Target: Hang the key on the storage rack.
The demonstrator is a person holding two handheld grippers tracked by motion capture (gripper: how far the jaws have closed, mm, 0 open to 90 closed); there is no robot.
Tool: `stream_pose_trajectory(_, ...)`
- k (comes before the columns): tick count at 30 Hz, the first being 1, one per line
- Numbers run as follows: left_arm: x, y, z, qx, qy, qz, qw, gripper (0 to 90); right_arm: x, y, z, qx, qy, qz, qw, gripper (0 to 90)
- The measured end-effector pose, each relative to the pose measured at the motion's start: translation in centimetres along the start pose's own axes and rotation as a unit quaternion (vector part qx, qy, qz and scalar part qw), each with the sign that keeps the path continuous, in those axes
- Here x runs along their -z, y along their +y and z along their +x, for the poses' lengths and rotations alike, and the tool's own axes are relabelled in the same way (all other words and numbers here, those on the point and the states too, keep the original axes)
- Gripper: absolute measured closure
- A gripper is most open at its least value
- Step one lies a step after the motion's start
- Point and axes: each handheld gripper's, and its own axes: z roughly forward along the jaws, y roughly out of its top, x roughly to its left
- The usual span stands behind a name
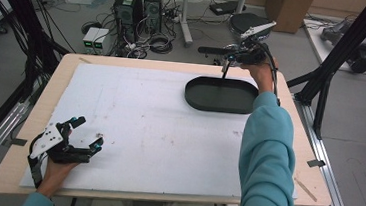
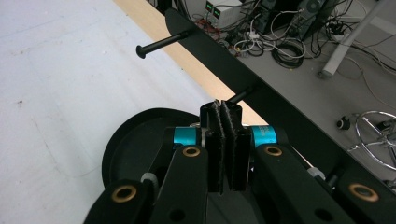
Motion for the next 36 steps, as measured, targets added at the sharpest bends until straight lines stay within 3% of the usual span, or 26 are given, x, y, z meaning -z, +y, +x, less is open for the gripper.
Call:
stream_pose_trajectory(4,0.0,0.0,0.0,0.001,0.000,0.000,1.0000,1.7,-0.1,0.0,0.0,0.002,-0.007,0.005,1.0000,88.2)
stream_pose_trajectory(9,0.0,0.0,0.0,0.002,0.001,-0.001,1.0000,1.7,0.3,-0.1,-0.3,-0.007,-0.013,-0.016,0.9998,89.5)
stream_pose_trajectory(11,0.0,0.0,0.0,0.001,0.001,0.000,1.0000,1.7,0.4,-0.1,-0.4,0.000,-0.017,-0.015,0.9997,89.4)
stream_pose_trajectory(15,0.0,0.0,0.0,0.000,0.000,0.000,1.0000,1.7,0.8,-0.1,-0.3,-0.004,-0.018,-0.022,0.9996,83.3)
stream_pose_trajectory(18,0.0,0.0,0.0,0.000,0.001,0.000,1.0000,1.7,1.2,0.0,0.0,-0.008,-0.019,-0.039,0.9990,68.9)
stream_pose_trajectory(20,0.0,0.0,0.0,0.001,0.001,0.000,1.0000,1.7,1.4,0.1,0.4,-0.013,-0.022,-0.043,0.9987,50.6)
stream_pose_trajectory(23,0.0,0.0,0.0,0.003,0.001,-0.002,1.0000,1.7,1.8,0.2,1.5,-0.030,-0.015,-0.069,0.9970,15.3)
stream_pose_trajectory(25,0.0,0.0,0.0,0.002,0.001,-0.002,1.0000,1.7,2.4,0.3,2.5,-0.041,-0.017,-0.085,0.9954,0.4)
stream_pose_trajectory(27,0.0,0.0,0.0,0.003,0.002,-0.002,1.0000,1.7,3.3,0.2,3.4,-0.034,-0.011,-0.108,0.9935,0.5)
stream_pose_trajectory(28,0.0,0.0,0.0,0.003,0.003,-0.001,1.0000,1.7,3.8,0.0,3.7,-0.027,-0.006,-0.131,0.9910,0.5)
stream_pose_trajectory(29,0.0,0.0,0.0,0.004,0.003,-0.002,1.0000,1.7,4.4,-0.3,4.2,-0.036,0.006,-0.148,0.9883,0.5)
stream_pose_trajectory(31,0.0,0.0,0.0,0.004,0.003,-0.002,1.0000,1.7,5.1,-0.7,4.8,-0.045,0.020,-0.152,0.9871,0.5)
stream_pose_trajectory(32,0.0,0.0,0.0,0.003,0.004,-0.002,1.0000,1.7,5.6,-1.2,5.4,-0.039,0.018,-0.169,0.9847,0.5)
stream_pose_trajectory(35,0.0,0.0,0.0,0.004,0.002,-0.002,1.0000,1.7,6.5,-2.5,6.8,-0.038,0.028,-0.185,0.9816,0.6)
stream_pose_trajectory(36,0.0,0.0,0.0,0.002,0.002,-0.002,1.0000,1.7,6.9,-3.2,7.5,-0.032,0.032,-0.181,0.9825,0.5)
